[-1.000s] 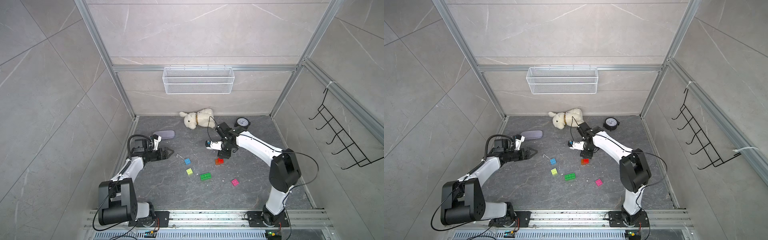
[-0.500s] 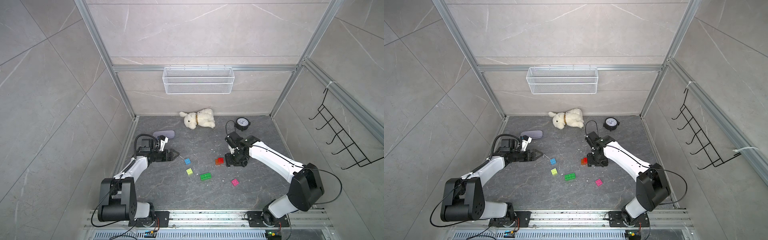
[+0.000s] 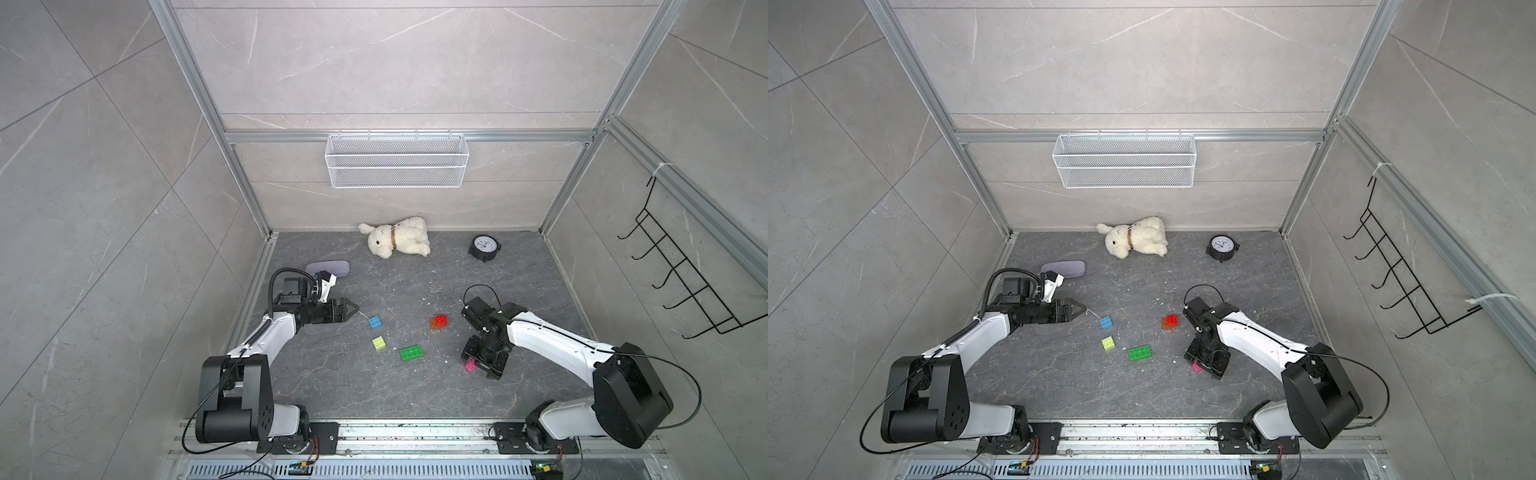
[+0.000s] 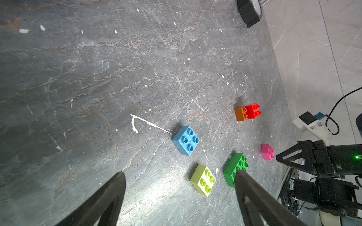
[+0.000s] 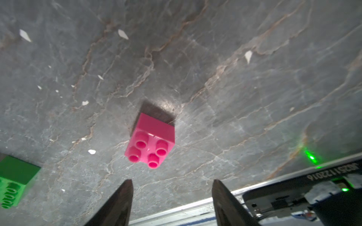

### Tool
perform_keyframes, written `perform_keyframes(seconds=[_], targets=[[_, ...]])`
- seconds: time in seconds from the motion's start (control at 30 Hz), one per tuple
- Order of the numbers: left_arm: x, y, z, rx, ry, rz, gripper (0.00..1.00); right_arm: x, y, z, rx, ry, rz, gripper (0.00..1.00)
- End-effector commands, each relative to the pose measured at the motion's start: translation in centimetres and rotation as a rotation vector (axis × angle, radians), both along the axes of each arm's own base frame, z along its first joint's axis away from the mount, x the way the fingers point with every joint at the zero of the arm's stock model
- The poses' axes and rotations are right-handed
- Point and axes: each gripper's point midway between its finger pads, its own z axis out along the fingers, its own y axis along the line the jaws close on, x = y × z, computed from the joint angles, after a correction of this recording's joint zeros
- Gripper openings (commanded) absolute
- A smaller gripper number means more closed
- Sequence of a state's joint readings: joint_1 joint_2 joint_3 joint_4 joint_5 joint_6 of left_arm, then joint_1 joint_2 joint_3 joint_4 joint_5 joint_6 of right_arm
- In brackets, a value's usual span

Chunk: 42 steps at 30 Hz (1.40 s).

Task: Assemble the letter y with lego
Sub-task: Pick up the lego brick from the center of the board.

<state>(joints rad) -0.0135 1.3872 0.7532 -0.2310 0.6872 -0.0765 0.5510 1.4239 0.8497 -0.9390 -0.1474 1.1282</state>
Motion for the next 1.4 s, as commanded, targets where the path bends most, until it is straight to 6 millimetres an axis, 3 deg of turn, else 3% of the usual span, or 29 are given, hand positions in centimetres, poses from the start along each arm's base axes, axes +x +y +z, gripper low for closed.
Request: perform_keyframes(seconds=[0.0, 0.3, 0.5, 1.37], targets=[[0.4, -0.2, 0.8, -0.004, -0.023, -0.005, 0.90, 1.2, 1.2, -0.6, 0.034, -0.019, -0.052, 0.67], [0.3, -0.1, 0.6, 0.008, -0.023, -0.007, 0.90, 3.1, 1.8, -1.1, 0.009, -0.044, -0.012, 0.66], [0.4, 0.0, 0.5, 0.011, -0.022, -0.008, 0.90, 4.2, 1.7, -0.8, -0.006, -0.081, 0.004, 0.60], [0.3, 0.0, 0.5, 0.017, -0.025, -0.011, 0.90, 3.4, 0.8, -2.5, -0.046, -0.018, 0.027, 0.52]])
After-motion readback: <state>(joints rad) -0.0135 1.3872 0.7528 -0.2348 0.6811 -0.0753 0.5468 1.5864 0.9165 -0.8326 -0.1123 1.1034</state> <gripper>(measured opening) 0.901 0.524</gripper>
